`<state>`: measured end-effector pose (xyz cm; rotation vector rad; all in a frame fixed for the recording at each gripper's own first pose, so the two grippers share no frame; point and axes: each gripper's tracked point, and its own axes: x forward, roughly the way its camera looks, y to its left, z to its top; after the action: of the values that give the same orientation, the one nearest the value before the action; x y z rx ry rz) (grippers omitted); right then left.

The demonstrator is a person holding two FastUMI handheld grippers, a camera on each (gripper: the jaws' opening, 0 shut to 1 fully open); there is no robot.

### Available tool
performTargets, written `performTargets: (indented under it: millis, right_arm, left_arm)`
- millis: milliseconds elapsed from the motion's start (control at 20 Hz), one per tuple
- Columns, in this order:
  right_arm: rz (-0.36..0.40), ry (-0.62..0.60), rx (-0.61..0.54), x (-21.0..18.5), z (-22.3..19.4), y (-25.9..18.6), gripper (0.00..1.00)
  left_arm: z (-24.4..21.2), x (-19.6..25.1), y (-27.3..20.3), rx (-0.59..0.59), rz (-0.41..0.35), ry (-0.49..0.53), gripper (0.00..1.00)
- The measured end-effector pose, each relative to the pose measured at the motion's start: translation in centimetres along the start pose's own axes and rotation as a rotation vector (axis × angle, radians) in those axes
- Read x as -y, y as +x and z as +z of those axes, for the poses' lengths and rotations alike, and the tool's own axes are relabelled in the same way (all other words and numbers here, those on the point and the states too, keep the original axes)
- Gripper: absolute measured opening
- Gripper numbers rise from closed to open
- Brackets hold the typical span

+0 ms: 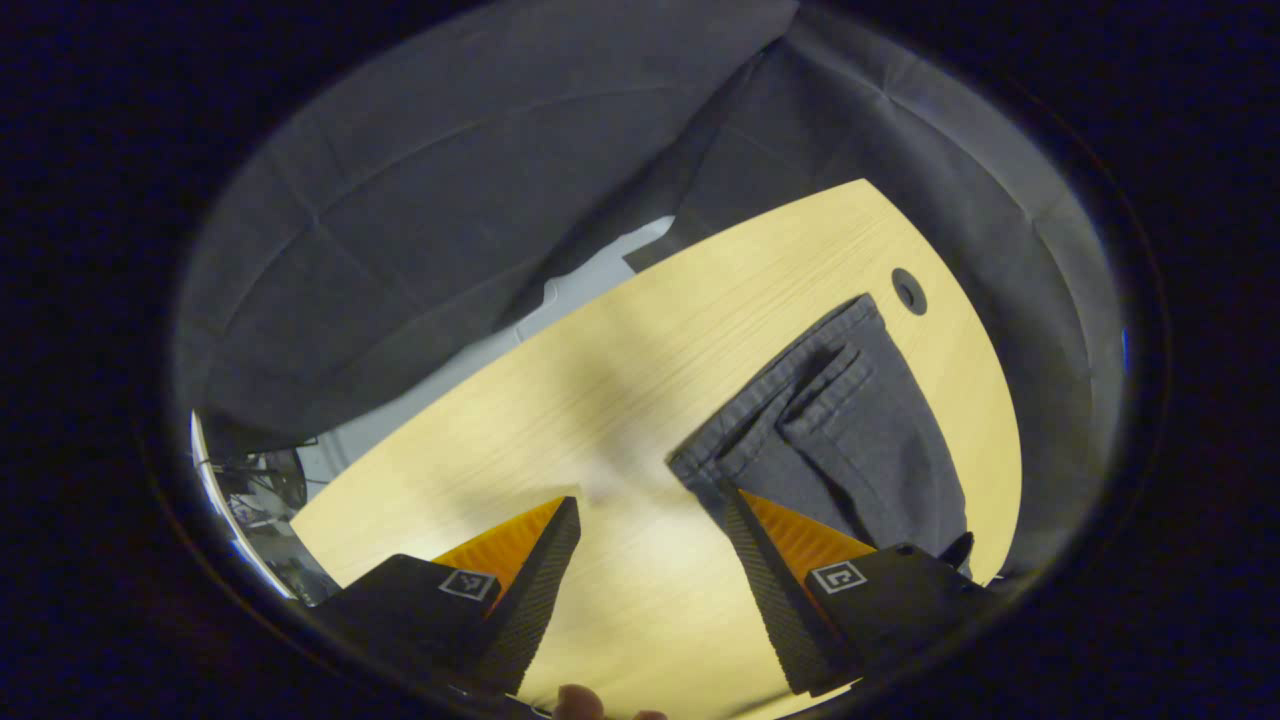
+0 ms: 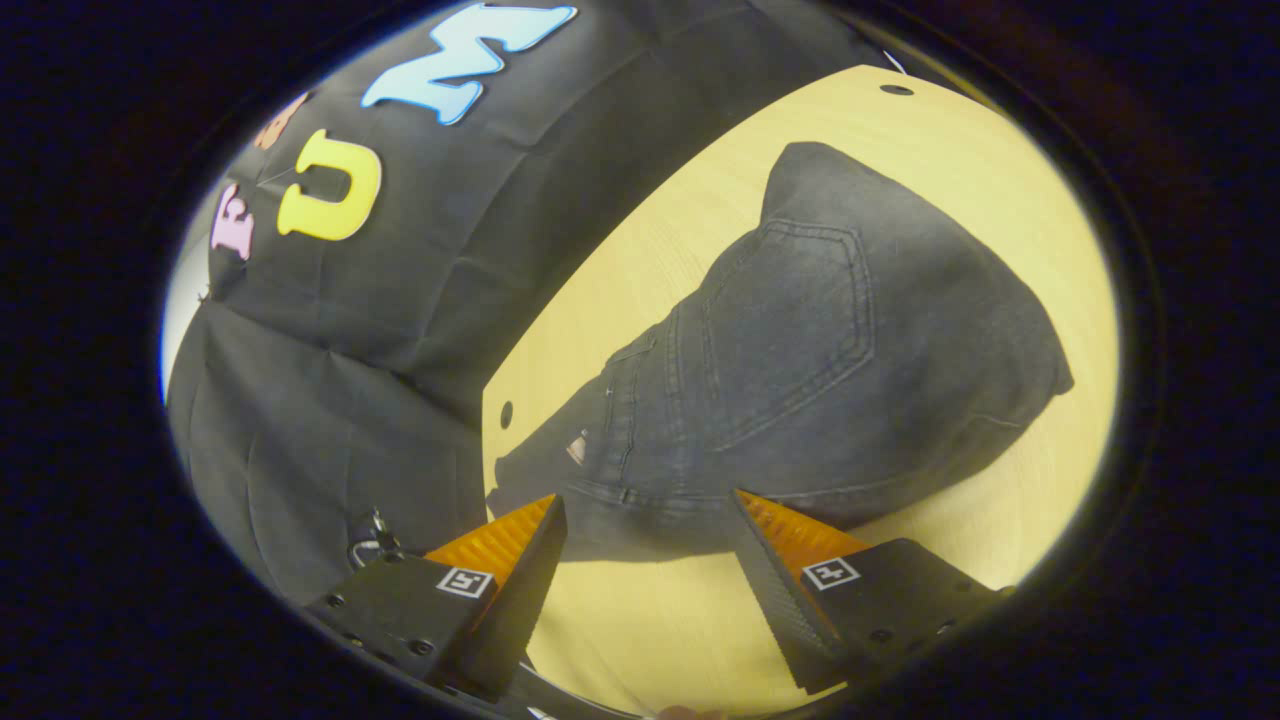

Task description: Grasp the waist and the cuffs of the jeans and fold them to make the two legs overlap; first hold the waist and fold one-third of the jeans toward the cuffs, then hold the cuffs and fold the remaining one-third in the same direction to finish folding.

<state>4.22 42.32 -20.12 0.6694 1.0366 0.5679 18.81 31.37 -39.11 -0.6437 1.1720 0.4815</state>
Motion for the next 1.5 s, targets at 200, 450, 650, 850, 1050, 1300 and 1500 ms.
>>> performTargets:
  millis: [200, 450, 650, 850, 1050, 1300, 1500]
  right_arm:
    - [-0.081, -0.025, -0.032, 3.4, -2.9, -2.4, 0.96]
    - [-0.132, 0.017, -0.054, 5.3, -4.1, -3.5, 0.96]
    - [-0.145, 0.012, -0.029, 5.4, -3.4, -4.4, 0.96]
    - [-0.154, 0.054, -0.024, 6.0, -3.2, -4.9, 0.96]
    - [-0.158, 0.062, -0.002, 6.4, -2.8, -6.2, 0.96]
    - [-0.16, 0.101, 0.006, 7.6, -2.6, -7.3, 0.96]
    - [-0.138, 0.112, 0.004, 8.0, -3.1, -8.4, 0.96]
  left_arm:
    - [1.4, 2.1, 1.0, 0.006, -0.031, 0.041, 0.98]
    - [-0.1, 4.2, 2.9, -0.053, 0.041, 0.138, 0.97]
    - [-0.2, 4.6, 4.3, -0.027, 0.057, 0.115, 0.94]
    - [-0.2, 5.1, 3.4, -0.023, -0.04, 0.093, 0.49]
    - [-0.9, 5.4, 2.7, -0.036, -0.131, -0.025, 0.17]
    - [-0.6, 11.9, -3.8, 0.02, -0.344, -0.145, 0.17]
    - [-3.7, 19.6, -12.3, 0.08, -0.501, -0.024, 0.17]
